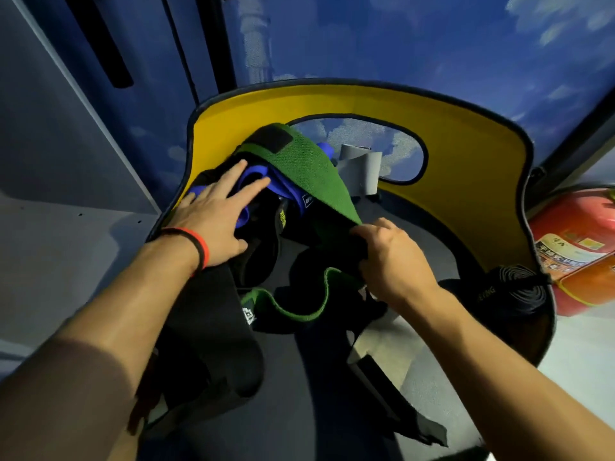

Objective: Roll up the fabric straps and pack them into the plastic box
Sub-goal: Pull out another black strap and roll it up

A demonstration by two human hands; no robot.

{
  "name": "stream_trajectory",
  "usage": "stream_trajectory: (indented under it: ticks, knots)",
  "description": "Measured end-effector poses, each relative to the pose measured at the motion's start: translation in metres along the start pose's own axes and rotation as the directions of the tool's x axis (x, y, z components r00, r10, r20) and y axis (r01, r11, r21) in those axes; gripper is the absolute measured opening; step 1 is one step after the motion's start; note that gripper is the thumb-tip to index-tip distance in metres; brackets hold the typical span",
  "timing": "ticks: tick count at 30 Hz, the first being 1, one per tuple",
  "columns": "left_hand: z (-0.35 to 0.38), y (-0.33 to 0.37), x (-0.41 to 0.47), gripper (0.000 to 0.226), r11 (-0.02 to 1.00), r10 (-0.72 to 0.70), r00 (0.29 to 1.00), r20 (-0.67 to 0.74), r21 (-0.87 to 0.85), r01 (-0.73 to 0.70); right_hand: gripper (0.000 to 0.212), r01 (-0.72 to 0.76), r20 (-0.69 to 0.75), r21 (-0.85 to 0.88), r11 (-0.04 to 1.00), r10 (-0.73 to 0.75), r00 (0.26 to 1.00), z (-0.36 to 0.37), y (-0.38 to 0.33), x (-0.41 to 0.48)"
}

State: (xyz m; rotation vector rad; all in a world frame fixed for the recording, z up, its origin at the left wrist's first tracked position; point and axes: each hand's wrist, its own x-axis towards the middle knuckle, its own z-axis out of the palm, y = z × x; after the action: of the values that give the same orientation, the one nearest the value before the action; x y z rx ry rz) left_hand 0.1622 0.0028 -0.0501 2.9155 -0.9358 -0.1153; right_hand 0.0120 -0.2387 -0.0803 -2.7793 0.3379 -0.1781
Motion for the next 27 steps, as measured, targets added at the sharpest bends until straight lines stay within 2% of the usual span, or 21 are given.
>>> stream_trajectory:
  ticks: [2,4,6,9,10,13,15,17,19,21,25,27]
  knots:
    - [0.001,-0.003,0.0,0.124,1.0,-0.007,1.0,0.011,0.03,0.006,0.041,-0.016,-0.083,-0.072,0.997,0.01,0.997,-0.003,0.008,0.002]
    - [0.003,-0.004,-0.001,0.127,0.999,-0.017,1.0,0.02,0.043,0.016,0.051,-0.053,-0.138,-0.061,0.997,0.044,0.989,-0.004,0.018,0.003]
    - [0.004,-0.005,-0.001,0.13,1.0,-0.022,1.0,0.023,0.019,0.021,0.059,-0.09,-0.118,0.016,0.996,0.091,0.989,-0.004,0.024,0.005]
    - [0.005,-0.009,0.0,0.131,0.999,0.005,1.0,0.03,-0.055,-0.004,0.055,-0.119,-0.057,0.142,0.983,0.128,0.99,-0.003,0.022,0.009]
    - [0.005,-0.01,0.0,0.129,0.996,0.019,0.999,0.032,-0.082,-0.017,0.054,-0.11,-0.068,0.156,0.982,0.122,0.99,-0.002,0.019,0.009]
    - [0.003,-0.012,-0.005,0.116,0.985,0.077,0.997,0.008,-0.153,-0.075,0.046,-0.003,-0.241,0.063,0.998,0.019,0.97,0.002,0.002,0.009]
    - [0.0,-0.012,-0.009,0.11,0.977,0.112,0.994,-0.015,-0.179,-0.113,0.04,0.059,-0.304,0.072,0.996,-0.034,0.952,0.003,-0.019,0.01]
    - [-0.003,-0.01,-0.014,0.108,0.975,0.157,0.987,-0.033,-0.155,-0.16,0.048,0.073,-0.247,0.061,0.995,-0.056,0.967,0.009,-0.043,0.009]
    - [-0.003,-0.006,-0.018,0.109,0.974,0.21,0.977,-0.022,-0.082,-0.211,0.062,0.052,-0.124,-0.061,0.997,-0.059,0.991,0.022,-0.063,0.007]
    - [0.0,0.001,-0.021,0.11,0.97,0.243,0.97,0.026,-0.013,-0.243,0.063,0.042,-0.041,-0.114,0.993,-0.047,0.998,0.032,-0.077,0.005]
    - [0.005,0.008,-0.021,0.116,0.973,0.22,0.971,0.099,0.052,-0.225,0.028,0.07,-0.038,-0.035,0.997,-0.072,0.997,0.034,-0.081,0.006]
    - [0.008,0.008,-0.02,0.119,0.977,0.191,0.977,0.099,0.077,-0.199,0.017,0.019,-0.021,0.062,0.998,-0.017,1.0,0.03,-0.074,0.005]
